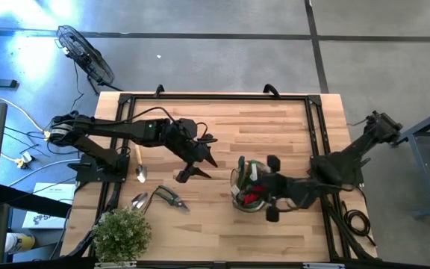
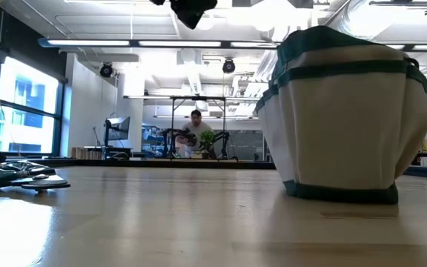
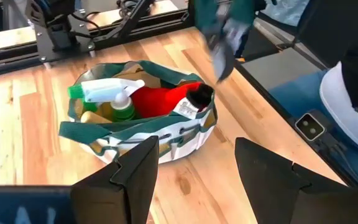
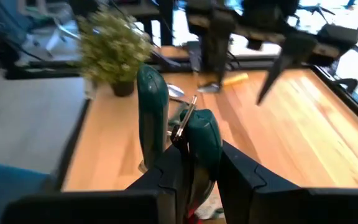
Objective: Pick & Place Garden tools in Gardening bag
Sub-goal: Put the top green shear scissors into the green gardening bag
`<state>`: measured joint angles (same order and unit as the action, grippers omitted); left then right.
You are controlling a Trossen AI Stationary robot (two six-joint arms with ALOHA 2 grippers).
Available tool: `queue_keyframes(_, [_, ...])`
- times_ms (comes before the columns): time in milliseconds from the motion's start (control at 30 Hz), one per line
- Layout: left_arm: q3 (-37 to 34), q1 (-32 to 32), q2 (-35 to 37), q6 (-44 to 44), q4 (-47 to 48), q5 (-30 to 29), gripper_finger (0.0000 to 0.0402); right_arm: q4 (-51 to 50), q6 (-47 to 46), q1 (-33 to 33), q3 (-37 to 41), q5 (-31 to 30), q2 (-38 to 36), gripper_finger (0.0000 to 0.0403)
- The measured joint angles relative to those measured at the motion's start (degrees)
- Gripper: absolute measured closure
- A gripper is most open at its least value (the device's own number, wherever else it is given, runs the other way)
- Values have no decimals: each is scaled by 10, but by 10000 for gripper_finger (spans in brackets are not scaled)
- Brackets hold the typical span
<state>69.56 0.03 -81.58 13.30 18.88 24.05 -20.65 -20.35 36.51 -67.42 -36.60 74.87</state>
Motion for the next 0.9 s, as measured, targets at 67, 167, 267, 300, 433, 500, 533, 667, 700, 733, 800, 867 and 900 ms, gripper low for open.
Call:
queue_keyframes(67, [0,0,0,0,2,-8,197,8,9,15,0,-10,-12,348])
queue_keyframes(167, [0,0,0,1,12,-25,197,0,6,29,0,-37,-24,348])
queue_keyframes(267, [0,0,0,1,21,-36,197,-63,-44,36,0,-88,-29,348])
queue_keyframes(300, [0,0,0,1,24,-37,197,-90,-72,35,0,-107,-29,348])
queue_keyframes(433, [0,0,0,0,28,-37,197,-166,-180,26,0,-134,-29,348])
queue_keyframes(500, [0,0,0,0,28,-37,197,-165,-202,22,0,-135,-29,348])
queue_keyframes(533, [0,0,0,0,28,-37,197,-161,-205,20,0,-134,-31,348])
queue_keyframes(667, [0,0,0,0,28,-37,197,-171,-251,23,0,-129,-51,349])
queue_keyframes(700, [0,0,0,0,28,-38,197,-181,-266,23,0,-129,-56,349])
queue_keyframes(733, [0,0,0,0,28,-38,197,-194,-283,23,0,-129,-60,349])
queue_keyframes(800, [0,0,0,0,28,-38,197,-233,-324,22,0,-129,-66,349])
queue_keyframes(867, [0,0,0,0,28,-38,197,-283,-378,22,0,-122,-72,349])
queue_keyframes(900, [0,0,0,0,28,-38,197,-311,-408,22,0,-119,-74,349])
